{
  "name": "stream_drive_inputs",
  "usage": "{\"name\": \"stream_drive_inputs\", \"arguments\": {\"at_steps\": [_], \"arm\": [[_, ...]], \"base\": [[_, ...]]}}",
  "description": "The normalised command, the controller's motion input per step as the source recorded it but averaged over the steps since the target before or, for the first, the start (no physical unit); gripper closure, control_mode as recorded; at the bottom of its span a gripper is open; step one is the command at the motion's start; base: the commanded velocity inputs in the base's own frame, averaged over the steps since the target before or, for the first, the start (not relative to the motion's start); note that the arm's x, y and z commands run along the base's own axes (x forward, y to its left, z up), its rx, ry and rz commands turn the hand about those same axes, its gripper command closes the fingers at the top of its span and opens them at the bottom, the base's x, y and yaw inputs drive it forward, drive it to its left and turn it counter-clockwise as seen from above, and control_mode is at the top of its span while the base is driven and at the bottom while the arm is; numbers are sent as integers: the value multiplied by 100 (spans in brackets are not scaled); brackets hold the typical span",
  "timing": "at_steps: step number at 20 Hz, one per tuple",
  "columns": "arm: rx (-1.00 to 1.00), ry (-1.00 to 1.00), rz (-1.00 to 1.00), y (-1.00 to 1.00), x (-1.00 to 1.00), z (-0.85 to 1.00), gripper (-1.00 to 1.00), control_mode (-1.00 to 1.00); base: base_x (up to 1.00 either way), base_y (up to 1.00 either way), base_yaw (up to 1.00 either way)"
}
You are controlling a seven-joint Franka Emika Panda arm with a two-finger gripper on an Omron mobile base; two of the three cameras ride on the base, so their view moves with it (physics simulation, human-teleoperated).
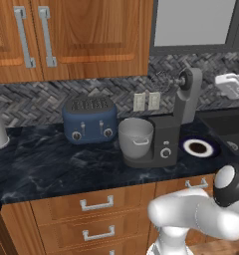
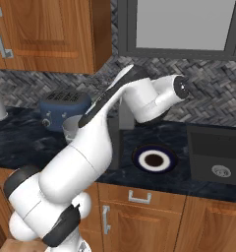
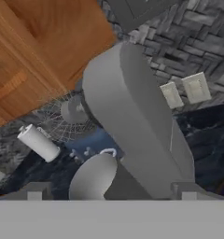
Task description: Add butter and sugar cubes to the stand mixer bowl and then turn on the stand mixer to begin making frosting.
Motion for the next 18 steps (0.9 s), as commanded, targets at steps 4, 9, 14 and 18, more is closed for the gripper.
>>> {"name": "stream_drive_inputs", "arguments": {"at_steps": [4,9,14,18], "arm": [[29,0,0,-29,95,-1,-100,-100],[27,0,0,-34,71,-1,-100,-100],[23,0,0,-5,35,-6,-100,-100],[10,0,0,53,0,-20,-100,-100]], "base": [[0,0,0],[0,0,0],[0,0,0],[0,0,0]]}}
